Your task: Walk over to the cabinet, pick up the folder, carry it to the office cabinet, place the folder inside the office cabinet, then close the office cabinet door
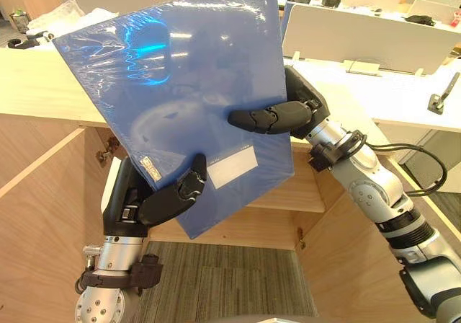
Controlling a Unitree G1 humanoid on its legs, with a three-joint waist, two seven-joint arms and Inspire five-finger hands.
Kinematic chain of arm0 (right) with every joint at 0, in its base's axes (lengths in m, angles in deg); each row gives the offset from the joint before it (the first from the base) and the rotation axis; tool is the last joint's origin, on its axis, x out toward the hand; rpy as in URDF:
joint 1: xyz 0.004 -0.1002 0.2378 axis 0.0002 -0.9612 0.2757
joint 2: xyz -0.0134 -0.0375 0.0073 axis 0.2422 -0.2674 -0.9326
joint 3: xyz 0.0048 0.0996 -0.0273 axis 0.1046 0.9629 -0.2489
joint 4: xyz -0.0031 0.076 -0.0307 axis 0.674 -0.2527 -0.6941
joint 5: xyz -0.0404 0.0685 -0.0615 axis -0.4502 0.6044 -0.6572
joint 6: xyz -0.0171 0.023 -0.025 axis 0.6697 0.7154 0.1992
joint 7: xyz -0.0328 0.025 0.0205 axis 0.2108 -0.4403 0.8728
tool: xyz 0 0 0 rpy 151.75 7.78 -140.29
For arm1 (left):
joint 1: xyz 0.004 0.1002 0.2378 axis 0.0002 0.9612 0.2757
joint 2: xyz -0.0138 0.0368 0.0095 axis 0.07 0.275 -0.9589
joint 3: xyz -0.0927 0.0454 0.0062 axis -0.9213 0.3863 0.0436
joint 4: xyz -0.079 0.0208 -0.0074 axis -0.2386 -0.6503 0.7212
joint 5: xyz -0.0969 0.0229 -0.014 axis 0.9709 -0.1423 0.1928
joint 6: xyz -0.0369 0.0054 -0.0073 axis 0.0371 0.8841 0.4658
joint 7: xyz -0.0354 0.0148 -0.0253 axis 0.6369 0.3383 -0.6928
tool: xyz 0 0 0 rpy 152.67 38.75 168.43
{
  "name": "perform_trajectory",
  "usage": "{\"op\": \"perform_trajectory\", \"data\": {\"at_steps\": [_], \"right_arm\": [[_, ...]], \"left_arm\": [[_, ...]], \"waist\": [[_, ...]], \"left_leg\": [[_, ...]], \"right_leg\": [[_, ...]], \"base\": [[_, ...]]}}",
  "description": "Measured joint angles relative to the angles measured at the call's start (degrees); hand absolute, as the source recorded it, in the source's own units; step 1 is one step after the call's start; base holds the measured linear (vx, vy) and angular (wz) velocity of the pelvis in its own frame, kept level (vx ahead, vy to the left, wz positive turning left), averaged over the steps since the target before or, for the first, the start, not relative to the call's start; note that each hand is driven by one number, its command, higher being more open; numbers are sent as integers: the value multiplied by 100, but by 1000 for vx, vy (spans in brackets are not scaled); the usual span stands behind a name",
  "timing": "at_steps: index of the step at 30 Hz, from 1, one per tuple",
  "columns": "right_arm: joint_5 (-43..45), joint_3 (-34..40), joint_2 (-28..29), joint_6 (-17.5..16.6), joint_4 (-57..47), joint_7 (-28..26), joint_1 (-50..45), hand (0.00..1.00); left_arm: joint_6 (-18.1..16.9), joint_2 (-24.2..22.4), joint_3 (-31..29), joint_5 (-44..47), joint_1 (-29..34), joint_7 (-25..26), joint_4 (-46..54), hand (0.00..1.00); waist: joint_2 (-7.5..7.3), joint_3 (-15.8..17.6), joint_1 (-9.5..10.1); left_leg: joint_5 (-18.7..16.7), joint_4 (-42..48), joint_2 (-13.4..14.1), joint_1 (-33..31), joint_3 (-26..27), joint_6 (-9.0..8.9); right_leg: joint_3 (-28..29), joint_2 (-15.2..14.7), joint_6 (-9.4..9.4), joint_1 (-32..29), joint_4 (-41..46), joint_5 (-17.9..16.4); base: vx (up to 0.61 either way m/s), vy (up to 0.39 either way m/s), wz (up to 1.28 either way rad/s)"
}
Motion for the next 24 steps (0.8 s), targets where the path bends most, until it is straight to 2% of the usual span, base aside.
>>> {"op": "perform_trajectory", "data": {"at_steps": [3, 4, 5, 6, 9, 13, 16, 18, 20, 21, 23, 24], "right_arm": [[226, -470, -525, 53, 71, -45, 283, 100], [457, -761, -839, 71, 92, -56, 483, 0], [521, -861, -941, 76, 96, -59, 557, 0], [610, -944, -1039, 95, 97, -71, 625, 0], [882, -1334, -1582, 145, 93, -286, 968, 0], [1096, -1335, -1859, 137, 46, -679, 989, 0], [1055, -1339, -1924, 121, -87, -714, 989, 0], [757, -1347, -1951, 100, -146, -715, 989, 0], [-41, -1483, -2013, 92, -332, -802, 990, 0], [-197, -1522, -1976, 92, -394, -850, 990, 0], [-598, -1726, -1497, 70, -652, -960, 968, 0], [-672, -1729, -1351, 60, -707, -986, 936, 0]], "left_arm": [[0, 250, 0, 3, 4, 61, 4, 0], [0, 379, -2, 17, 12, 110, 8, 0], [0, 416, -6, 27, 16, 125, 8, 0], [0, 462, -6, 41, 20, 144, 8, 100], [-3, 734, -62, 228, 78, 168, 20, 100], [-7, 957, -78, 472, 220, 161, 17, 100], [-11, 1066, 89, 997, 365, -132, -231, 100], [-9, 1245, 292, 1519, 419, -577, -640, 100], [151, 1780, 792, 2275, 497, -1397, -1376, 100], [223, 1912, 974, 2414, 496, -1562, -1568, 100], [711, 2243, 1651, 2808, 435, -2364, -2387, 100], [828, 2284, 1816, 2815, 392, -2543, -2630, 100]], "waist": [[-4, -4, -13], [-2, -6, -17], [-2, -6, -17], [-2, -6, -17], [-8, -14, -3], [-18, -31, 15], [27, -60, 16], [62, -101, 22], [87, -154, 18], [94, -163, 9], [109, -195, -69], [110, -194, -92]], "left_leg": [[1, -2, 10, -3, 3, 1], [3, -7, 26, -41, 4, 4], [4, -7, 31, -48, 5, 3], [5, -7, 34, -54, 4, 2], [8, -8, 45, -73, -10, -4], [9, -9, 44, -75, -19, -6], [9, -23, 41, -85, -4, -6], [9, -41, 39, -79, 3, -6], [9, -64, 52, -52, 40, -7], [9, -69, 57, -43, 66, -7], [9, -83, 79, -46, 174, -7], [9, -83, 86, -54, 198, -6]], "right_leg": [[-1, 42, 14, 54, -109, 44], [-3, 77, 2, 50, -164, 76], [-3, 86, -3, 48, -177, 84], [-5, 93, -4, 47, -186, 88], [-27, 113, -4, 47, -217, 91], [-51, 120, 4, 46, -263, 102], [-46, 138, 14, 50, -347, 153], [-43, 138, 15, 51, -359, 160], [-9, 153, 14, 44, -368, 161], [12, 158, 13, 36, -368, 162], [128, 178, 4, -50, -362, 178], [156, 185, 0, -71, -360, 185]], "base": [[-32, 1, -1], [-48, -3, -1], [-41, -2, -1], [0, 0, 0], [3, -1, 1], [29, 7, 2], [0, 0, 0], [0, 0, 0], [11, 6, -7], [0, 5, -18], [-10, 5, -25], [-12, 0, -24]]}}
